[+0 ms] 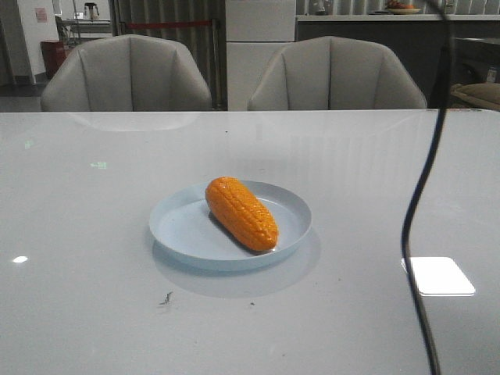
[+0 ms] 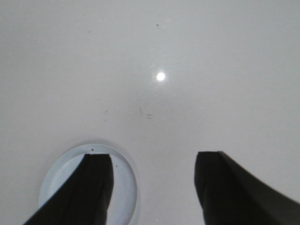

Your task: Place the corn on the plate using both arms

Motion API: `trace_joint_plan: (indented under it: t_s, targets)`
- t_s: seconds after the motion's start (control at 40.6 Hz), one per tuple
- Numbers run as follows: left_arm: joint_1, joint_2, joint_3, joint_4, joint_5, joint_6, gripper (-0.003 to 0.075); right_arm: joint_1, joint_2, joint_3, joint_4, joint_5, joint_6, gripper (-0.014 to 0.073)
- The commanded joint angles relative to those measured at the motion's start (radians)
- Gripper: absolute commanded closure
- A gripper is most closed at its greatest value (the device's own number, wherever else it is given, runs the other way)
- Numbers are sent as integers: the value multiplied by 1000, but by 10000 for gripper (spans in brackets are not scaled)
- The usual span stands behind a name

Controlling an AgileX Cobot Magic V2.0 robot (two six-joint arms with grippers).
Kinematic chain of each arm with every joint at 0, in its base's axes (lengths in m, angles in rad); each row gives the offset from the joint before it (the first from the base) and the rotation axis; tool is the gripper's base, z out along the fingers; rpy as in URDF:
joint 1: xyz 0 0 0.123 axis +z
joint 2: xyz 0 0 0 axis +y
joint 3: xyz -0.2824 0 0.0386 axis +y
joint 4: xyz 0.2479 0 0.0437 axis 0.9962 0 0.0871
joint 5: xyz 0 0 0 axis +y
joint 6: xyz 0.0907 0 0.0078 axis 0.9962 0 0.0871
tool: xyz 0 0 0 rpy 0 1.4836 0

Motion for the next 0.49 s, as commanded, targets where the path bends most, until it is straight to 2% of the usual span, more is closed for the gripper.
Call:
trace_joint_plan:
  t_s: [0.0, 0.148, 0.468]
  targets:
    - [2, -5, -28, 0, -80, 0, 244, -65, -147, 27, 16, -3, -50, 104]
    - [2, -5, -28, 7, -80, 0, 244, -155, -287, 152, 16, -38, -81, 104]
    - [2, -5, -16, 11, -86, 0, 244, -293, -628, 652, 14, -245, -111, 104]
